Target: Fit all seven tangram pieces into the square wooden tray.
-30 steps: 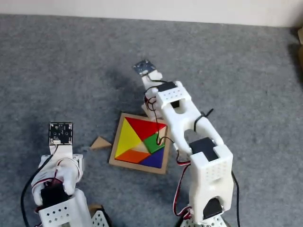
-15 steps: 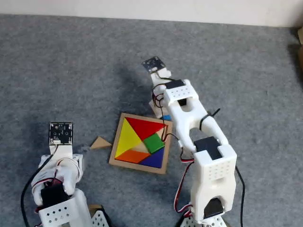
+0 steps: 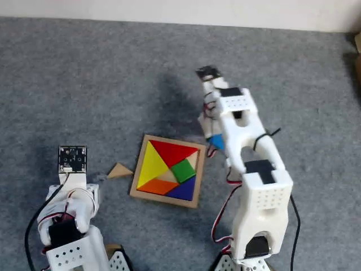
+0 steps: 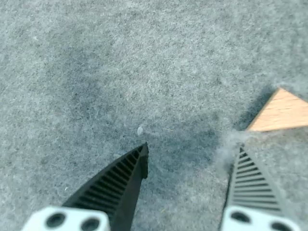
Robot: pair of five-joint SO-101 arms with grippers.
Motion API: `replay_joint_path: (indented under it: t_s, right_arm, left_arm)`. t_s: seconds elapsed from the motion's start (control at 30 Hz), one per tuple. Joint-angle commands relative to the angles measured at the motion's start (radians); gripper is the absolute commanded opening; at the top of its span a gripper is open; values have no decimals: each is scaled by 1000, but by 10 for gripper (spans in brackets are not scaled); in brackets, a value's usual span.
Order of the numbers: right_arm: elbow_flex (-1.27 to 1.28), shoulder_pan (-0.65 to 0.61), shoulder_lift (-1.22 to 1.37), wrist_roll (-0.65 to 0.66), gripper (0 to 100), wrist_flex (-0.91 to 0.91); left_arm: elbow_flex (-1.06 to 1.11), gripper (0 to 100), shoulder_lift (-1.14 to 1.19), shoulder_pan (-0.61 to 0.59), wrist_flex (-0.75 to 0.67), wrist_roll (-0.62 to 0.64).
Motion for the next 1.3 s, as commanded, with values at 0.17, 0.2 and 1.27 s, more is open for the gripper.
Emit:
replay_joint_path:
  t_s: [0.17,0.2,1.27]
  right_arm:
    - [-140,51,-87,-2,152,197]
    - [-147,47,-110,-3,152,225]
    - [252,-31,-168,-121,214,-44]
  left_arm:
    - [-18,270,1,-15,-2,-8]
    - [-18,270,1,-15,-2,-8]
    - [-18,270,1,-12,-3,-8]
